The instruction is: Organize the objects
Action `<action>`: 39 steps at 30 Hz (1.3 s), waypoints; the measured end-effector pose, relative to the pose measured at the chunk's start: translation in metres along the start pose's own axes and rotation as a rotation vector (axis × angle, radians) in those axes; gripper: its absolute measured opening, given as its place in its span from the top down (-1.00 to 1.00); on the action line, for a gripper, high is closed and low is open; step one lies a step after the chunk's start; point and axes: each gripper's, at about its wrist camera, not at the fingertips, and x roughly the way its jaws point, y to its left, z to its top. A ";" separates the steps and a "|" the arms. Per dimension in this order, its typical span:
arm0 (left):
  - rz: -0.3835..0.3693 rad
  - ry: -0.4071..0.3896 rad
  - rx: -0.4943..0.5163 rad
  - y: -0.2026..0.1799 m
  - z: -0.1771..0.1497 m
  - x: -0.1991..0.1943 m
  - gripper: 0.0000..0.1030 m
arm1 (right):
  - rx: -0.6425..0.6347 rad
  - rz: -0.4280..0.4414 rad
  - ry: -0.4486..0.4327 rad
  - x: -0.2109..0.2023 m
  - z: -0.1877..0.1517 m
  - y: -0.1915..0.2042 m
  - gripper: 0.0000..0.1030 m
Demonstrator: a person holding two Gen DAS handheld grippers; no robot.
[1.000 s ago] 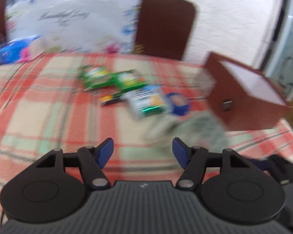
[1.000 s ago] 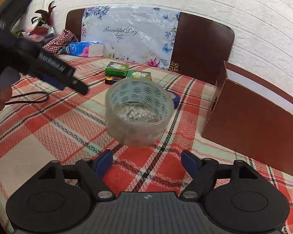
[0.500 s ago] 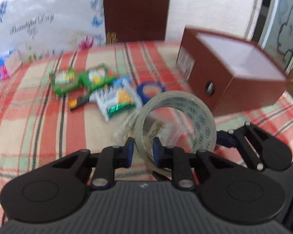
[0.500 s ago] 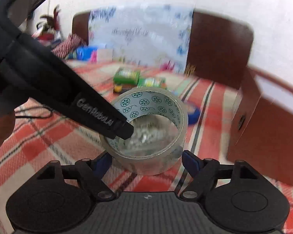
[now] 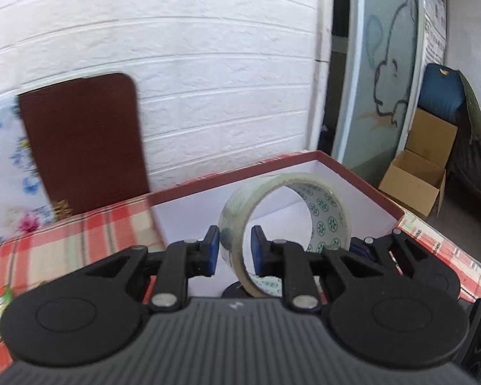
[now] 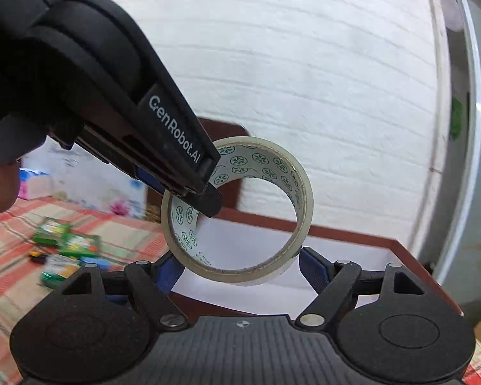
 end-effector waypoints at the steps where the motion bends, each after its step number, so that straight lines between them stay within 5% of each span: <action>1: -0.001 0.004 0.009 -0.006 0.002 0.011 0.55 | 0.007 -0.014 0.017 0.007 -0.003 -0.010 -0.51; 10: 0.033 0.081 0.002 -0.020 -0.003 0.069 0.46 | 0.054 -0.059 0.029 0.026 -0.020 -0.038 -0.67; 22: -0.008 -0.013 -0.036 0.011 -0.061 -0.047 0.34 | 0.143 -0.018 -0.079 -0.053 -0.043 0.007 -0.59; 32: 0.334 0.187 -0.258 0.124 -0.152 -0.071 0.22 | 0.041 0.253 0.084 -0.054 -0.046 0.084 -0.55; 36: 0.437 0.217 -0.352 0.168 -0.183 -0.079 0.13 | -0.003 0.316 0.177 -0.040 -0.046 0.109 -0.45; 39: 0.464 0.145 -0.340 0.183 -0.199 -0.085 0.02 | -0.012 0.345 0.200 -0.028 -0.041 0.120 -0.44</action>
